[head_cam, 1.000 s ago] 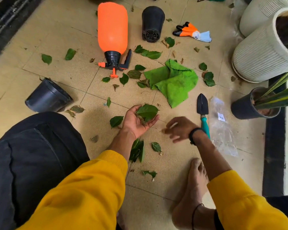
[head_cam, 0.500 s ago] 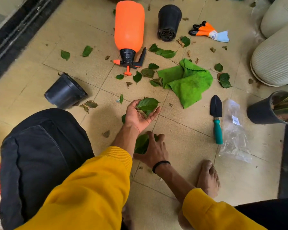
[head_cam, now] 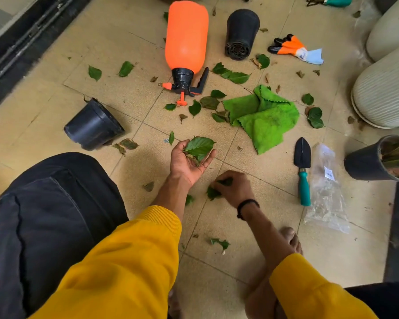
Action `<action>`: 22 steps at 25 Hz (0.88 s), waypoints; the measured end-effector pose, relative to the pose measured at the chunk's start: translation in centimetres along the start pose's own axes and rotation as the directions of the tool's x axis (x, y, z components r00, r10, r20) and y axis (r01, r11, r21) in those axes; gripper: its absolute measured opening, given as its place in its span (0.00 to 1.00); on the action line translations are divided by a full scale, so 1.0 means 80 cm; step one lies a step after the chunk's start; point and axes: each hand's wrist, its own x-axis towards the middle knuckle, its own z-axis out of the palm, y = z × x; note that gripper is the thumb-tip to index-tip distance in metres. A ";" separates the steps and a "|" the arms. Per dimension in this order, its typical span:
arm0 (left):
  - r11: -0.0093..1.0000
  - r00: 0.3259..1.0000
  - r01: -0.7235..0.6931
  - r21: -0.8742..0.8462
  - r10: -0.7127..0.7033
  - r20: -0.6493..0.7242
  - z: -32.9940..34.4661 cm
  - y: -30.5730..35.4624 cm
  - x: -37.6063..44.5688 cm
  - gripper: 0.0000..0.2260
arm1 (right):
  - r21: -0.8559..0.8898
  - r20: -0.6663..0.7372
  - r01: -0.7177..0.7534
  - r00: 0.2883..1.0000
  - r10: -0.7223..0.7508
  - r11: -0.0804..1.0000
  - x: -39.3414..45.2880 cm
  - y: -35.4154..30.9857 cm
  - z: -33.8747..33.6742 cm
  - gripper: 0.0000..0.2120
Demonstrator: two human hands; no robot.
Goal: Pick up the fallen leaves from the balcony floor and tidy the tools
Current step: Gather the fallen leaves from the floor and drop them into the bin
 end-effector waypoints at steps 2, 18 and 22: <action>1.000 1.000 0.003 0.004 -0.003 -0.020 0.004 -0.007 0.003 0.16 | 0.202 -0.076 -0.044 0.995 0.060 0.978 0.008 -0.025 -0.045 0.07; 0.977 0.959 0.205 0.050 -0.211 0.188 0.031 -0.066 0.014 0.13 | 0.311 -0.237 -0.005 0.968 0.083 0.950 -0.003 -0.100 -0.110 0.14; 0.976 0.955 0.215 -0.027 -0.205 0.213 0.035 -0.074 0.018 0.13 | 0.347 -0.218 -0.197 0.934 0.283 0.917 -0.006 -0.060 -0.139 0.05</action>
